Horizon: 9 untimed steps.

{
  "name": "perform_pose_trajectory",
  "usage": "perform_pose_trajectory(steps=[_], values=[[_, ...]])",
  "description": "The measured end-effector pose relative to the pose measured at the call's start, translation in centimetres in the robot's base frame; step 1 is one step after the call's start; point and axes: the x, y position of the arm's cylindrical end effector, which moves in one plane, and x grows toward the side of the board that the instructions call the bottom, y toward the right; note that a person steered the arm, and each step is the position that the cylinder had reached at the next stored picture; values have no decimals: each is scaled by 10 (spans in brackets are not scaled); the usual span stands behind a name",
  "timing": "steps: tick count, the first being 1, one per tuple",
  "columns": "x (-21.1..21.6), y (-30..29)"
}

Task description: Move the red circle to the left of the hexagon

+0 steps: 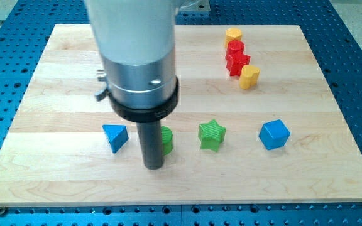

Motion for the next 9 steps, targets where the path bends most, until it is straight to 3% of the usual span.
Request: perform_pose_trajectory(steps=[3,6,7,8,9], values=[[0,-5],[-7,-176],[-85,-129],[-138,-42],[-142,-26]])
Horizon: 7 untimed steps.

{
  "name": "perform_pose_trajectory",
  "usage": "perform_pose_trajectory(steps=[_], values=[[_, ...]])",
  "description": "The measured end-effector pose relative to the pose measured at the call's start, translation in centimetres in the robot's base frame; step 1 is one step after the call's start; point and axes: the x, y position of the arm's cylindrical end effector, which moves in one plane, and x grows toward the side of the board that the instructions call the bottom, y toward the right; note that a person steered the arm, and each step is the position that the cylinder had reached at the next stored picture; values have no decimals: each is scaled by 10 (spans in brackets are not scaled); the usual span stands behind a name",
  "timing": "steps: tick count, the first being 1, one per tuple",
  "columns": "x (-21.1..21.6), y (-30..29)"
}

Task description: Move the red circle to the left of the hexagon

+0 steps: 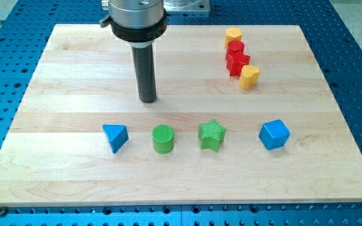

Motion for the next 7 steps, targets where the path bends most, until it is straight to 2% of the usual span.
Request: perform_pose_trajectory(steps=[3,5,6,7], values=[[0,15],[0,58],[0,116],[0,232]])
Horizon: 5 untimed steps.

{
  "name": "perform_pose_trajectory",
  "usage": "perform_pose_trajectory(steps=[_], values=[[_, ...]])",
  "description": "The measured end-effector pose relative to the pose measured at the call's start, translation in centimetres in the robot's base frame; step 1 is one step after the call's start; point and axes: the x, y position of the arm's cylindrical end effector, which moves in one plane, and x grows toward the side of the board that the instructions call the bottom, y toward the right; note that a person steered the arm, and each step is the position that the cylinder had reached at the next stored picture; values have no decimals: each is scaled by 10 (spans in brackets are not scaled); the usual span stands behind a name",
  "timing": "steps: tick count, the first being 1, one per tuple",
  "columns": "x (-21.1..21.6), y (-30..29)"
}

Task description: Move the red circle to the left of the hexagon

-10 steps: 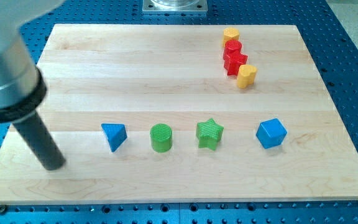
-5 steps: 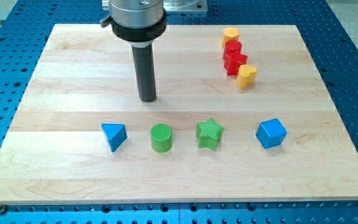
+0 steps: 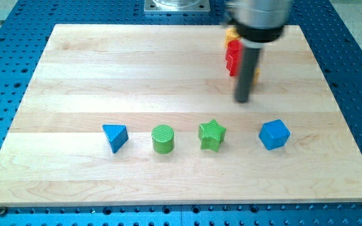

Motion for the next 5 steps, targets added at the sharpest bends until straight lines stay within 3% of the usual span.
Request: perform_pose_trajectory(steps=[1,2,4,5], values=[[-17,71],[-74,57],[-147,46],[-146,21]])
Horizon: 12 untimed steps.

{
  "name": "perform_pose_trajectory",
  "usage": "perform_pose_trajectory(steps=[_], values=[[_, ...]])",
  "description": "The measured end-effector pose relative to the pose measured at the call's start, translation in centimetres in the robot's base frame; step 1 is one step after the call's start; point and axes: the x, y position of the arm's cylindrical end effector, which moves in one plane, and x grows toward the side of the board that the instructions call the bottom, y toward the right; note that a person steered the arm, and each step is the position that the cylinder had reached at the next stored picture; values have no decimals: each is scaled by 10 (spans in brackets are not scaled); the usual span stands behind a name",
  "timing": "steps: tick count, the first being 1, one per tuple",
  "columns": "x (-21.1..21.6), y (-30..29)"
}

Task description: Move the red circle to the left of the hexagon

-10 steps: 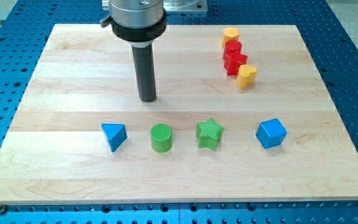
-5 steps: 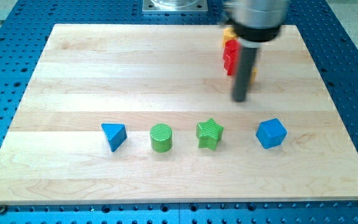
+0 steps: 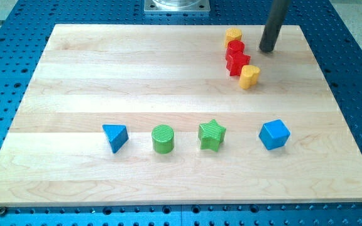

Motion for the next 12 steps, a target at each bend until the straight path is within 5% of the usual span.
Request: perform_pose_trajectory(steps=[2,6,12], values=[[21,-4],[61,-133],[29,-87]])
